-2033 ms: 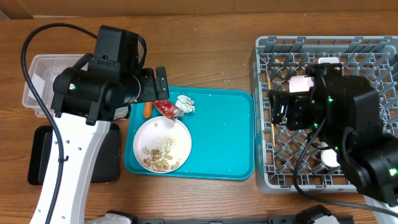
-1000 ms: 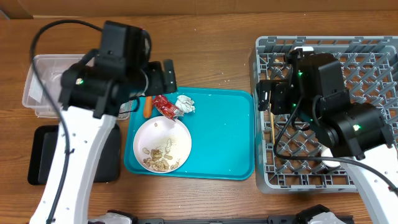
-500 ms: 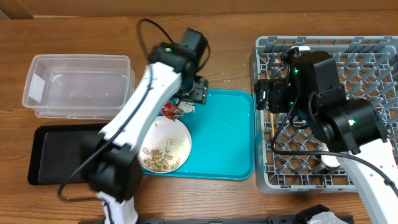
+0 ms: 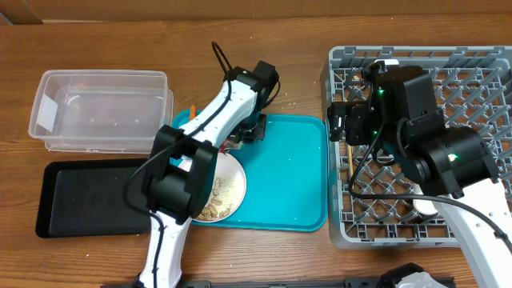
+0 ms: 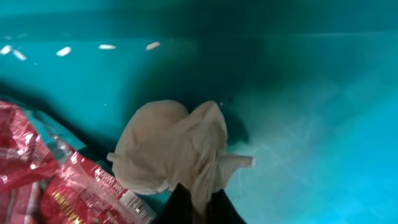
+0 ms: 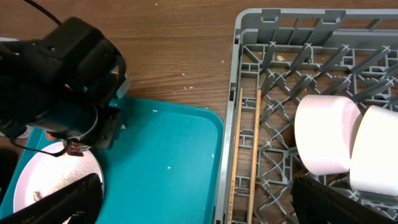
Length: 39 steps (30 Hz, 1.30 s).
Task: Sort waste into correct bins and load items into the dishwasher
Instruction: 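Reach the left gripper to the crumpled white paper and grasp it, then carry the white paper left and drop it into the clear bin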
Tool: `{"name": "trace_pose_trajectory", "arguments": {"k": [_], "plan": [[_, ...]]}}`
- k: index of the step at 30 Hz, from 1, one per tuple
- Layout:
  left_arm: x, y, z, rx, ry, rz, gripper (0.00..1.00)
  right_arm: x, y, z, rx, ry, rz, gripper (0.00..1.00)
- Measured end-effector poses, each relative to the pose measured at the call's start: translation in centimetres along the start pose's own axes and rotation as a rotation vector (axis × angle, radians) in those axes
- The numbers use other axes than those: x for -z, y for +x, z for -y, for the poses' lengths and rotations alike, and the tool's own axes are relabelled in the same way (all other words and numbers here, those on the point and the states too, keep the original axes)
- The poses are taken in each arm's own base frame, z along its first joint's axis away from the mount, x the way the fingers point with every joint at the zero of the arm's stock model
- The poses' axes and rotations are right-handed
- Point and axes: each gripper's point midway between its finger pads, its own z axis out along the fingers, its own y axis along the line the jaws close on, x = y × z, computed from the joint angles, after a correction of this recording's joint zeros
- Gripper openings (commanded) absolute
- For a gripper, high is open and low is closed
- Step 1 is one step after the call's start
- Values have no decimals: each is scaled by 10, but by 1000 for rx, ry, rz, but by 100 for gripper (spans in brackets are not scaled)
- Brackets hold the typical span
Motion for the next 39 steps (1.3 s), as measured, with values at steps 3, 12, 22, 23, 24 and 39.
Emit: {"name": "trace_pose_trajectory", "arguments": {"k": [3, 12, 22, 23, 24, 39], "plan": [[3, 4, -5, 14, -21, -13, 4, 0, 0, 0, 0, -1, 1, 100], [105, -11, -31, 151, 32, 229, 4, 0, 0, 0, 0, 0, 1, 100], [152, 11, -157, 495, -124, 269, 4, 0, 0, 0, 0, 0, 0, 100], [149, 11, -170, 532, -135, 263, 8, 0, 0, 0, 0, -1, 0, 100], [146, 11, -182, 566, -142, 255, 13, 0, 0, 0, 1, -1, 0, 100], [121, 5, -188, 503, 21, 163, 62, 0, 0, 0, 0, -1, 0, 100]]}}
